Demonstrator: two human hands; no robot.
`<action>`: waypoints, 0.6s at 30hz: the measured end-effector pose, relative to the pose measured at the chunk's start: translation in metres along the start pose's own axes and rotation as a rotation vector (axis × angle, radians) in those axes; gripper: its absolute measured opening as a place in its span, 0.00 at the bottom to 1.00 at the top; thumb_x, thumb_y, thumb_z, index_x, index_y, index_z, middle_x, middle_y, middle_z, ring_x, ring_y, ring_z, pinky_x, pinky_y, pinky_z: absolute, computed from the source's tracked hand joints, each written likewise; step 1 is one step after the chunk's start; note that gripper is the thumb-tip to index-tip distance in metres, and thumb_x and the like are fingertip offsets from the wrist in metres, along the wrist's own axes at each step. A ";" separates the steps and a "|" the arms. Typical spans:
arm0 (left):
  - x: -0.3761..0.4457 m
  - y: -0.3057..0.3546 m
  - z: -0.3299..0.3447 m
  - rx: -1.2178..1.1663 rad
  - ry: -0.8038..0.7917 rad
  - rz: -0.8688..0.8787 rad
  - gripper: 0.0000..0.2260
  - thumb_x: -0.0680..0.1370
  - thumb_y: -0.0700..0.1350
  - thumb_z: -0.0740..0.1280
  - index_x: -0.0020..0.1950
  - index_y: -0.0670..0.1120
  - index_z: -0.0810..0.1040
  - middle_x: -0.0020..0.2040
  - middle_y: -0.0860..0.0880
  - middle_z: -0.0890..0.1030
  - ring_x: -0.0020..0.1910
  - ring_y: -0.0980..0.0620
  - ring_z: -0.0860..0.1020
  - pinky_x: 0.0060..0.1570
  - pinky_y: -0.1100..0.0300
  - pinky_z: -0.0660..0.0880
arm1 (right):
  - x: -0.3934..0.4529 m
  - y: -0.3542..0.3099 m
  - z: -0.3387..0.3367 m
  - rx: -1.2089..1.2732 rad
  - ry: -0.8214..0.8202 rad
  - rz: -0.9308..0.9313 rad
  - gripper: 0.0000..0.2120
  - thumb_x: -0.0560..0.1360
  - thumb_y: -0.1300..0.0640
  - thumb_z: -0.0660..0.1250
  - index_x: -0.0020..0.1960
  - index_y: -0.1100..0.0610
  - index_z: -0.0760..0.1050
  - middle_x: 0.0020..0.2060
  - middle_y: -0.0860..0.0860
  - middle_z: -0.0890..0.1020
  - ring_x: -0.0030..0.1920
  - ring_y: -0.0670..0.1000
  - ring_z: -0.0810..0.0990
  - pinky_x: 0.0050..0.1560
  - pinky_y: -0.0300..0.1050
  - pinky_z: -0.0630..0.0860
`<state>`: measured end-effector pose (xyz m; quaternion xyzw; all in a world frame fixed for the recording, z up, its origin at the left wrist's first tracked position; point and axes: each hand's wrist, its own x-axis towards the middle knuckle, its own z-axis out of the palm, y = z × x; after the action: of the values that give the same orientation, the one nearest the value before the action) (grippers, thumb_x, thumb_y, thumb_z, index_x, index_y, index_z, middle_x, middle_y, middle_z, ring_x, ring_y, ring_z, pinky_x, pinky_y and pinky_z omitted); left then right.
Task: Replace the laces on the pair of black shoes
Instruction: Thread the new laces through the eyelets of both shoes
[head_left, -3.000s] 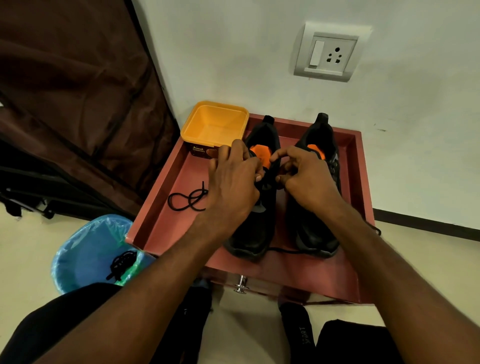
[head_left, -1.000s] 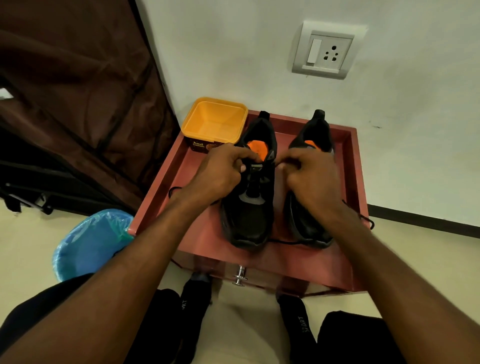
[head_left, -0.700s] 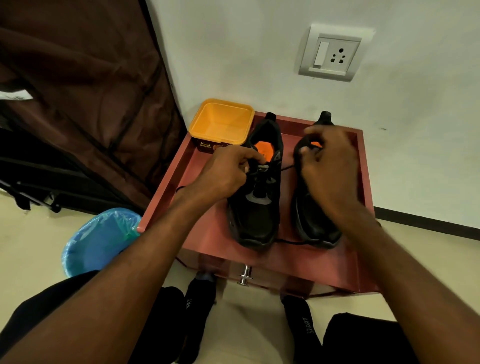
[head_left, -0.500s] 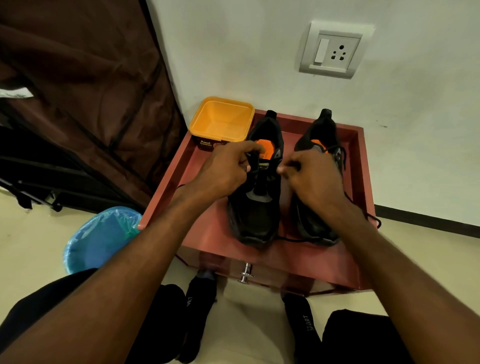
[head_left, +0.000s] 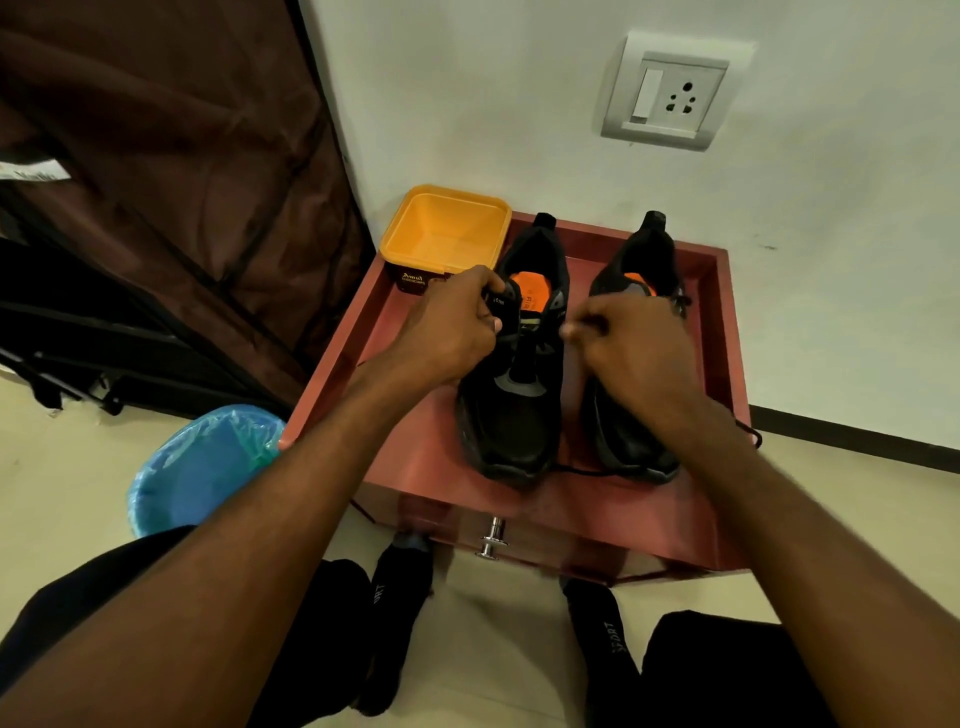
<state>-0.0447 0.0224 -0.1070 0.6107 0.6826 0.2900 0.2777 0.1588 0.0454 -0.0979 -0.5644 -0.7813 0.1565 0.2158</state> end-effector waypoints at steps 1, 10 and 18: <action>0.000 0.000 -0.001 -0.003 0.000 -0.001 0.16 0.80 0.37 0.70 0.67 0.46 0.76 0.41 0.49 0.81 0.41 0.52 0.81 0.47 0.50 0.82 | 0.002 0.003 -0.008 -0.008 0.121 0.041 0.07 0.80 0.55 0.69 0.55 0.51 0.85 0.48 0.50 0.87 0.48 0.51 0.84 0.49 0.44 0.79; -0.001 0.001 0.005 -0.023 0.020 -0.008 0.10 0.78 0.40 0.74 0.59 0.44 0.80 0.39 0.48 0.80 0.41 0.50 0.81 0.47 0.50 0.83 | -0.001 0.000 -0.008 -0.032 0.037 -0.045 0.14 0.80 0.52 0.70 0.65 0.49 0.78 0.61 0.48 0.82 0.59 0.52 0.81 0.55 0.50 0.79; -0.002 0.000 0.000 0.027 0.002 0.004 0.07 0.78 0.34 0.70 0.52 0.44 0.84 0.38 0.45 0.82 0.42 0.46 0.85 0.41 0.51 0.84 | 0.003 0.010 -0.011 -0.086 0.041 0.009 0.08 0.79 0.56 0.70 0.53 0.46 0.87 0.47 0.47 0.87 0.47 0.50 0.83 0.42 0.43 0.75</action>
<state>-0.0446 0.0204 -0.1070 0.6155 0.6854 0.2822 0.2680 0.1717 0.0519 -0.0925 -0.5797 -0.7802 0.1120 0.2066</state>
